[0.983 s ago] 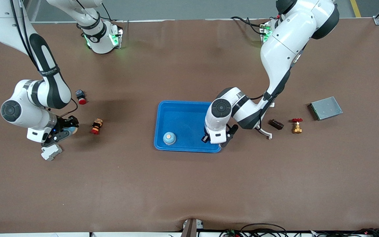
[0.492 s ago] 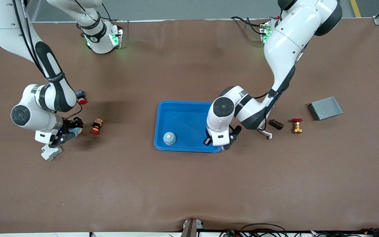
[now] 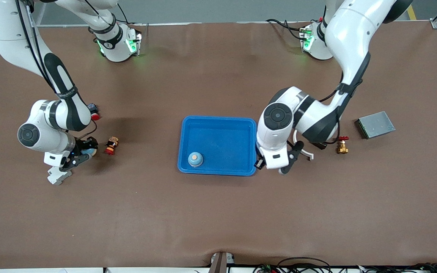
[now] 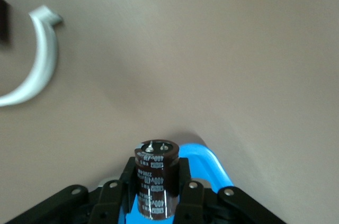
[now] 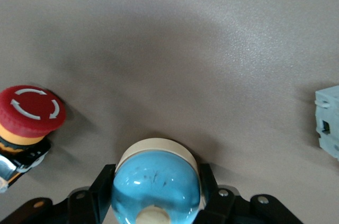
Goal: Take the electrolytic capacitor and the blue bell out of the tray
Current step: 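Set the bell near the red buttons with the right gripper while the left carries capacitor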
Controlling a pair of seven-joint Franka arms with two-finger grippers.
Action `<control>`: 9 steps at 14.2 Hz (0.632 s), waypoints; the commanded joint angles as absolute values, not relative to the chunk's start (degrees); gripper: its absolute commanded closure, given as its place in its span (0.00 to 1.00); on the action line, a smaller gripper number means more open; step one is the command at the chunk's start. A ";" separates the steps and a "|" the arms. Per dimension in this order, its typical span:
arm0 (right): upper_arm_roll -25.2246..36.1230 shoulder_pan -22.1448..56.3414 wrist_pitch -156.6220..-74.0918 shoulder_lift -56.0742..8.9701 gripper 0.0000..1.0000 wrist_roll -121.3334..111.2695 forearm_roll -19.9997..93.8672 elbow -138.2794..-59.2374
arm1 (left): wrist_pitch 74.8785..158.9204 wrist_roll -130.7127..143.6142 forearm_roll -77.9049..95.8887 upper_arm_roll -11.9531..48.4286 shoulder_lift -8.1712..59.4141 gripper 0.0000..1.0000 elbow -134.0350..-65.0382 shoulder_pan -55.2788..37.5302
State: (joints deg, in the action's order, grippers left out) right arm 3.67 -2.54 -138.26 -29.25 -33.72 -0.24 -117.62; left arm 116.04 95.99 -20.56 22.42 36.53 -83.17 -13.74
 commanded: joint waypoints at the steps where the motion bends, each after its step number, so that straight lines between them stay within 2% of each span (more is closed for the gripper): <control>1: 3.25 -3.08 -138.08 -29.97 0.76 -34.01 -1.23 -116.37 | 112.85 94.04 -17.51 22.59 32.35 1.00 -84.73 -12.31; 2: 3.25 -3.08 -138.08 -29.97 0.65 -34.01 -1.23 -116.37 | 112.76 93.78 -16.01 22.59 31.47 1.00 -84.73 -11.17; 3: 3.25 -3.08 -137.90 -29.97 0.35 -34.01 -1.23 -116.28 | 112.07 93.17 -15.30 22.59 30.33 1.00 -84.90 -10.29; 4: 3.16 -3.42 -137.81 -29.88 0.00 -33.93 -1.32 -116.28 | 109.97 92.12 -14.77 22.59 29.63 1.00 -84.90 -9.76; 6: 3.16 -3.51 -137.12 -29.53 0.00 -34.10 -1.23 -116.19 | 105.05 89.49 -14.68 22.59 28.39 1.00 -85.60 -8.18; 9: 3.16 -3.43 -132.47 -26.47 0.00 -33.22 -1.06 -115.49 | 103.89 85.45 -14.68 22.59 26.11 1.00 -89.81 -4.49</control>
